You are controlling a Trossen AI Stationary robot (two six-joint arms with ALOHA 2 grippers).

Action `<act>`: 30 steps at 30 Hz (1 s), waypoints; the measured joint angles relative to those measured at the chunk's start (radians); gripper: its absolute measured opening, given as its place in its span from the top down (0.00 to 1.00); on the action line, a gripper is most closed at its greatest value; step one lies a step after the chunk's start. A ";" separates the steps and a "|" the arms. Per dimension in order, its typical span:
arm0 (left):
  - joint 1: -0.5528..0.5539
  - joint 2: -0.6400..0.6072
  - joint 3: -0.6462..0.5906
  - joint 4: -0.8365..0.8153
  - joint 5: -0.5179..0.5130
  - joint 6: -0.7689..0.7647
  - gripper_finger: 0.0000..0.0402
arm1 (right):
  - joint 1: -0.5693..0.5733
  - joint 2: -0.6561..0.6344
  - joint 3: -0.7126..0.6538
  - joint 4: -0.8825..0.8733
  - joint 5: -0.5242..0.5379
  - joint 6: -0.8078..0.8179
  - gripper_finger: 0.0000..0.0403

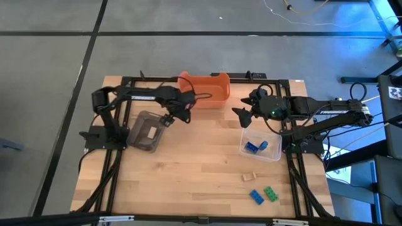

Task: Sort & place blocks by color
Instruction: Put the top brown block into the black bin

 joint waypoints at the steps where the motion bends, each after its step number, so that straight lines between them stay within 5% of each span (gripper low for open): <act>1: 0.000 0.016 0.000 -0.001 -0.011 0.003 0.30 | 0.000 0.000 0.000 -0.001 0.000 0.003 0.18; 11: 0.021 0.108 0.001 0.015 -0.092 0.054 0.32 | 0.000 0.000 0.000 -0.005 0.019 0.006 0.18; 30: 0.007 0.082 0.000 0.004 -0.103 -0.031 0.35 | 0.000 0.000 0.000 -0.007 0.019 0.000 0.18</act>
